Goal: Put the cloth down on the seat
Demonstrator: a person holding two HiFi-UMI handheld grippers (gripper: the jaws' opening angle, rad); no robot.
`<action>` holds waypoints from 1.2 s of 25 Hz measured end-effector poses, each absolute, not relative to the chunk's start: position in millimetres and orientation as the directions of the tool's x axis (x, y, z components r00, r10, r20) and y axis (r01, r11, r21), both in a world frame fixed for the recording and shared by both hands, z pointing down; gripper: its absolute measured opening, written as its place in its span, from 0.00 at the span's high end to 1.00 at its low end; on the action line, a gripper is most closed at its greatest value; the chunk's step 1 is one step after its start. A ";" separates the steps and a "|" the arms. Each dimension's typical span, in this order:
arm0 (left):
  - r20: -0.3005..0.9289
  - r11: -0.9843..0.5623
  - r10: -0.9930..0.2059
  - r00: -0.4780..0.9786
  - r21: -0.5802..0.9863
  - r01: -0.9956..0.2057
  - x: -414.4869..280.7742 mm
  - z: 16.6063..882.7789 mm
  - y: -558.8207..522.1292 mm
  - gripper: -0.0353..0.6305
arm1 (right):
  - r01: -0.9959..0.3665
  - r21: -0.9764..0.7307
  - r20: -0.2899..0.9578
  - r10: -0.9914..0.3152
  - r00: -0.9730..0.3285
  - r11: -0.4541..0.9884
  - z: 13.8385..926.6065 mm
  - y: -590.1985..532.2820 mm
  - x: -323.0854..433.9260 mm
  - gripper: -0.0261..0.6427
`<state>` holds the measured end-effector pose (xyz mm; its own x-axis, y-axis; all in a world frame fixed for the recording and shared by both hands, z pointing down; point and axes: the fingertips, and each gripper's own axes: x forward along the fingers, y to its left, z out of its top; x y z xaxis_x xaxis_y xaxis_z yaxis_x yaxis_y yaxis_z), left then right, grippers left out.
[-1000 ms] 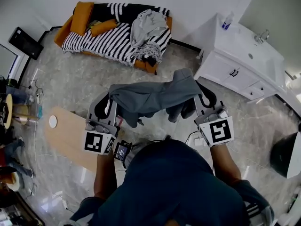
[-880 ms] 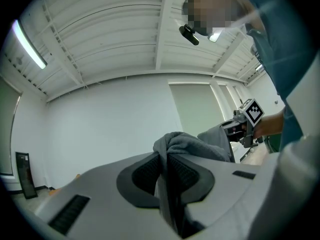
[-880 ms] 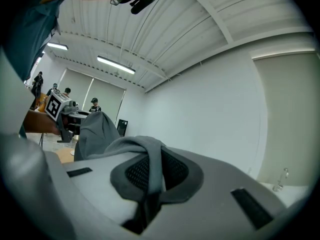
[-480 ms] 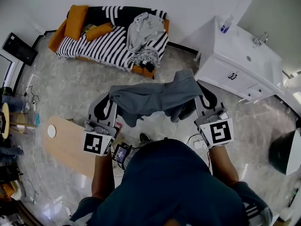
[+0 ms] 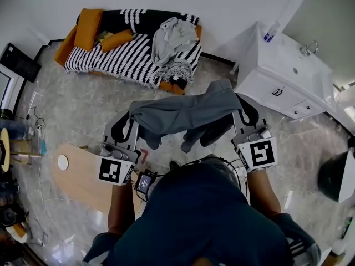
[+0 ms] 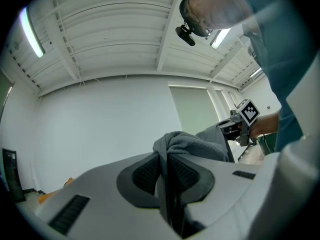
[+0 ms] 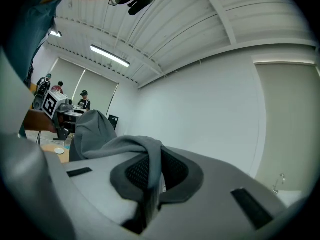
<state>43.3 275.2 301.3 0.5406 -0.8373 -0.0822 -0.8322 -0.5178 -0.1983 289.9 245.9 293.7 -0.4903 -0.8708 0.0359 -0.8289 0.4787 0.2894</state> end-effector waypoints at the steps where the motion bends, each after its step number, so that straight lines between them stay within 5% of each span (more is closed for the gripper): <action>1: -0.082 -0.515 -0.839 0.537 -0.195 -0.835 38.8 302.7 272.9 0.88 | -0.825 0.293 0.036 -0.868 -0.495 0.483 293.3 243.6 285.0 0.93; 30: -0.014 -0.326 -0.942 0.334 -0.186 -0.927 108.2 311.4 159.7 0.88 | -0.691 0.225 0.051 -0.717 -0.695 0.686 314.9 72.3 332.9 0.93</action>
<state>108.2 159.7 311.4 0.3344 -0.9423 -0.0143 -0.9269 -0.3262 -0.1857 332.9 72.3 314.9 -0.6952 -0.7170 0.0510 -0.6914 0.6864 0.2255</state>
